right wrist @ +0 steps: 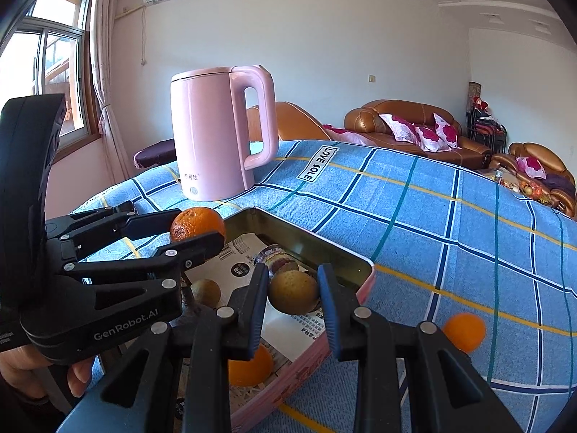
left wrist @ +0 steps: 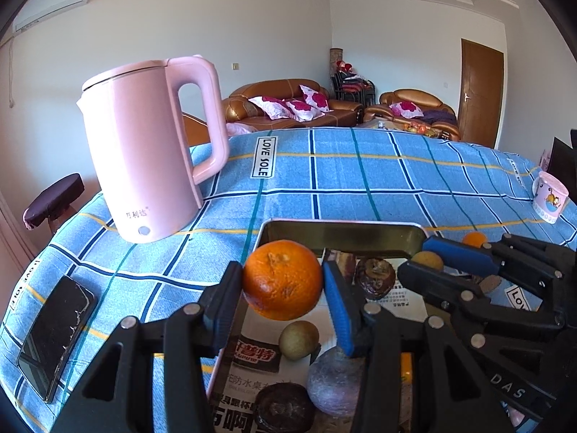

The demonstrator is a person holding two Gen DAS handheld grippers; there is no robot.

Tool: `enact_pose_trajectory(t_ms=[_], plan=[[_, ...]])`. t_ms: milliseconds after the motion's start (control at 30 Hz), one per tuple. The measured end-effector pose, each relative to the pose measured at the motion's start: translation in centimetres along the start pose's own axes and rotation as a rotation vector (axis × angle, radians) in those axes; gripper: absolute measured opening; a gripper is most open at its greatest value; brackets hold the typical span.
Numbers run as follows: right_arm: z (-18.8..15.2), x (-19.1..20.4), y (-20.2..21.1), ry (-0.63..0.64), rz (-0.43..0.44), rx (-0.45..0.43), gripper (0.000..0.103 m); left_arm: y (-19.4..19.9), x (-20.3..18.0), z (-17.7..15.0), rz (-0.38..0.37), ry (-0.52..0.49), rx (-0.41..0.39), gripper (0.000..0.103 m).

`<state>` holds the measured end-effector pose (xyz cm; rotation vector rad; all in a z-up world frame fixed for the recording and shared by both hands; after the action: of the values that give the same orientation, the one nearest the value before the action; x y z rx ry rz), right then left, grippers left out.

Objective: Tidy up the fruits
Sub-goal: 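Lower the large orange and kiwi-like fruit over the pink tin box, then open left gripper to drop the orange while right grasps a brown cylindrical cake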

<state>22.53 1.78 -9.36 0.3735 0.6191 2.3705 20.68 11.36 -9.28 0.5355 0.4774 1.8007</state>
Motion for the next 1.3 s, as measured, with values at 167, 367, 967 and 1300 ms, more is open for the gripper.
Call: enact_pose_trajectory(t_ms=[167, 367, 967, 1300], plan=[[-0.2, 0.0, -0.5, -0.001, 0.000, 0.023, 0.030, -0.3, -0.3, -0.2, -0.003, -0.023, 0.019, 0.048], [-0.4, 0.1, -0.9, 0.003, -0.003, 0.045, 0.030, -0.5, -0.5, -0.3, -0.003, -0.036, 0.030, 0.048], [-0.5, -1.3, 0.0, -0.053, -0.030, 0.018, 0.051, 1.7, 0.0, 0.4, 0.001, 0.003, -0.038, 0.073], [-2.8, -6.8, 6.1, -0.104, -0.154, -0.013, 0.058, 4.2, -1.8, 0.7, -0.032, 0.059, -0.119, 0.094]])
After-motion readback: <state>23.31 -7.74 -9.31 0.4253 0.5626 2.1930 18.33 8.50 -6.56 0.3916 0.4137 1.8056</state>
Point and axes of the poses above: each gripper's, at about its wrist camera, not at the fingertips, and y roughly against the way its jaws point, x to its left, z to its top, the point moved 8 cm from there along -y, roughly the way its jaws point, and after that the axes turned 7 degrees about z, right-handed, at the moved point
